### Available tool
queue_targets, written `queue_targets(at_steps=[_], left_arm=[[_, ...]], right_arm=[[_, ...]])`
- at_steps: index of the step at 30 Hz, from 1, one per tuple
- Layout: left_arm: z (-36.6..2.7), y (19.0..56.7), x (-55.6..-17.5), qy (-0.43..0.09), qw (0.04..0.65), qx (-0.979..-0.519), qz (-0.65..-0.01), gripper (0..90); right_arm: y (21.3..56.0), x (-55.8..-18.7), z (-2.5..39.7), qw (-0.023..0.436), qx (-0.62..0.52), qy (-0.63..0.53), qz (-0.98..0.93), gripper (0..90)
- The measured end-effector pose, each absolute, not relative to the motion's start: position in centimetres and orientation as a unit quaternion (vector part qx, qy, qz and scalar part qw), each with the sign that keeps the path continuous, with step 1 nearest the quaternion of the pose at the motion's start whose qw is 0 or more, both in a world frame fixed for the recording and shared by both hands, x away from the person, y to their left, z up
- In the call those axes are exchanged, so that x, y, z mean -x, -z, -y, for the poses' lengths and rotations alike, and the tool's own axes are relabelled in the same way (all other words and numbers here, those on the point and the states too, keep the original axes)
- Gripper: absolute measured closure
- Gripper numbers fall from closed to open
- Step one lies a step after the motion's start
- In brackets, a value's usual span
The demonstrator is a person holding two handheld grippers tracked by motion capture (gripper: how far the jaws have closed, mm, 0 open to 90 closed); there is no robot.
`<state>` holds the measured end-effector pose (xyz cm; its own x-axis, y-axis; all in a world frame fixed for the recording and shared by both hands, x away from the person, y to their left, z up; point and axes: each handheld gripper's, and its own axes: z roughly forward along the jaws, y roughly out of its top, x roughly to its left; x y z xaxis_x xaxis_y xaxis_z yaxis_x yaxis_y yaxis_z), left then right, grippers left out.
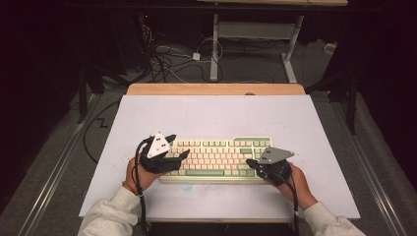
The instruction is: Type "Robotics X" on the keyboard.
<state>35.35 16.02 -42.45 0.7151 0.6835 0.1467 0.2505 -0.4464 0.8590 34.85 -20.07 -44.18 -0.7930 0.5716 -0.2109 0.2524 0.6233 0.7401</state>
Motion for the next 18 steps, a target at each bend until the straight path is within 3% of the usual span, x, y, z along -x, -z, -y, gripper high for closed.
queue_targets(at_steps=[18], left_arm=[[-15.7, 43.3, -34.7, -0.238, 0.433, -0.826, -0.273, 26.9]], right_arm=[[45.3, -35.3, 19.8, 0.209, -0.24, -0.337, -0.886, 90.0]])
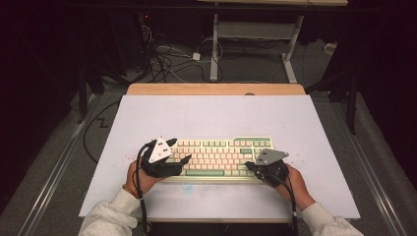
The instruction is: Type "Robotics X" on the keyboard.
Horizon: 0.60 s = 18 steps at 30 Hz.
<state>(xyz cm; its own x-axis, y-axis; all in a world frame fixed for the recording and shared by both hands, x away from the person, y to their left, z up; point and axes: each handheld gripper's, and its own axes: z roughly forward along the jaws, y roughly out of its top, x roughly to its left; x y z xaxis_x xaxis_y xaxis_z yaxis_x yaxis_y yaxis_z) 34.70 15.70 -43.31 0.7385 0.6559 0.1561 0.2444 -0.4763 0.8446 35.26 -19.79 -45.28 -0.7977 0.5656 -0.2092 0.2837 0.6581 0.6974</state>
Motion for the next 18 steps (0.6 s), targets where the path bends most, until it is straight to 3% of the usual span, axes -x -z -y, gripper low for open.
queue_targets(at_steps=[6, 7, 8, 18], left_arm=[[-15.3, 43.6, -35.0, -0.216, 0.424, -0.839, -0.263, 37.7], [-15.3, 43.6, -35.1, -0.209, 0.423, -0.842, -0.261, 41.9], [-15.3, 43.6, -35.1, -0.203, 0.422, -0.845, -0.258, 51.9], [-14.7, 43.6, -36.1, -0.189, 0.4, -0.858, -0.26, 78.6]], right_arm=[[45.2, -35.3, 20.0, 0.205, -0.242, -0.335, -0.887, 90.0], [45.2, -35.3, 19.9, 0.207, -0.241, -0.333, -0.888, 90.0], [45.3, -35.2, 19.9, 0.211, -0.239, -0.333, -0.887, 90.0], [45.3, -35.2, 19.9, 0.214, -0.239, -0.333, -0.887, 90.0]])
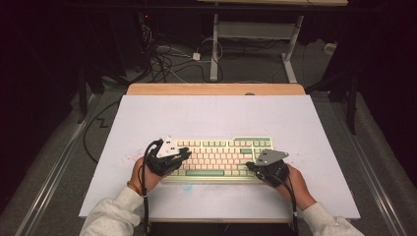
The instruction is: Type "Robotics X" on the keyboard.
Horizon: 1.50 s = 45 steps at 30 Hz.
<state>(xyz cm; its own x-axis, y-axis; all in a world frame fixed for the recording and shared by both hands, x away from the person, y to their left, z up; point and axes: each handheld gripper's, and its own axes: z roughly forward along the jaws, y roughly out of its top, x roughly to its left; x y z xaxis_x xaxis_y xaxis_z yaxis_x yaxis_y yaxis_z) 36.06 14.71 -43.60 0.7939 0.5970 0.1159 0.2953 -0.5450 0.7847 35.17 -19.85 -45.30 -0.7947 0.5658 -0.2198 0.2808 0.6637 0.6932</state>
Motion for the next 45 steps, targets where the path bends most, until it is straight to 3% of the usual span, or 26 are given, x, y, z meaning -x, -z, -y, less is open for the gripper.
queue_targets(at_steps=[8, 22, 45], left_arm=[[-13.7, 43.8, -36.8, -0.174, 0.384, -0.871, -0.252, 87.9], [-11.7, 44.4, -38.1, -0.155, 0.349, -0.891, -0.246, 87.9], [-10.9, 44.9, -38.8, -0.167, 0.3, -0.907, -0.244, 87.8]], right_arm=[[45.3, -35.1, 19.8, 0.216, -0.239, -0.33, -0.887, 90.0], [45.3, -35.1, 19.8, 0.218, -0.236, -0.331, -0.887, 90.0], [45.3, -35.0, 19.7, 0.221, -0.236, -0.327, -0.888, 90.0]])
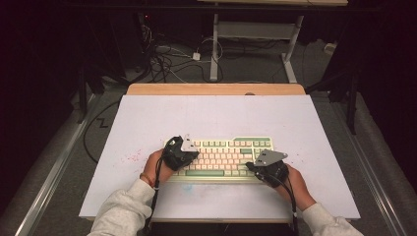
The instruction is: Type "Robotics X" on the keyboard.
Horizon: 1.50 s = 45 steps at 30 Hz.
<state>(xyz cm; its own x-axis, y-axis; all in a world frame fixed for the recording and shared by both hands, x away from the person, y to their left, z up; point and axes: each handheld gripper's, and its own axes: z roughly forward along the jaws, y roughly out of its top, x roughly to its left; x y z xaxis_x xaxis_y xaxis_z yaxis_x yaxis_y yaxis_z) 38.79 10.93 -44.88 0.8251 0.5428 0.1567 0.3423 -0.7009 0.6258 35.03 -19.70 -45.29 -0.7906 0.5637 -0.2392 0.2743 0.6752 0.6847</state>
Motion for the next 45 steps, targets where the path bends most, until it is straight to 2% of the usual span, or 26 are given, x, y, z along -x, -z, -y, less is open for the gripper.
queue_targets(at_steps=[9, 32, 45], left_arm=[[-11.2, 43.6, -37.9, -0.185, 0.334, -0.894, -0.235, 87.8], [-12.3, 42.5, -36.6, -0.206, 0.357, -0.886, -0.213, 87.7], [-14.7, 42.3, -35.2, -0.238, 0.391, -0.865, -0.206, 87.7]], right_arm=[[44.6, -34.9, 20.0, 0.223, -0.243, -0.342, -0.88, 90.0], [42.7, -33.8, 20.8, 0.24, -0.239, -0.373, -0.864, 90.0], [42.0, -34.1, 20.8, 0.244, -0.239, -0.383, -0.858, 90.0]])
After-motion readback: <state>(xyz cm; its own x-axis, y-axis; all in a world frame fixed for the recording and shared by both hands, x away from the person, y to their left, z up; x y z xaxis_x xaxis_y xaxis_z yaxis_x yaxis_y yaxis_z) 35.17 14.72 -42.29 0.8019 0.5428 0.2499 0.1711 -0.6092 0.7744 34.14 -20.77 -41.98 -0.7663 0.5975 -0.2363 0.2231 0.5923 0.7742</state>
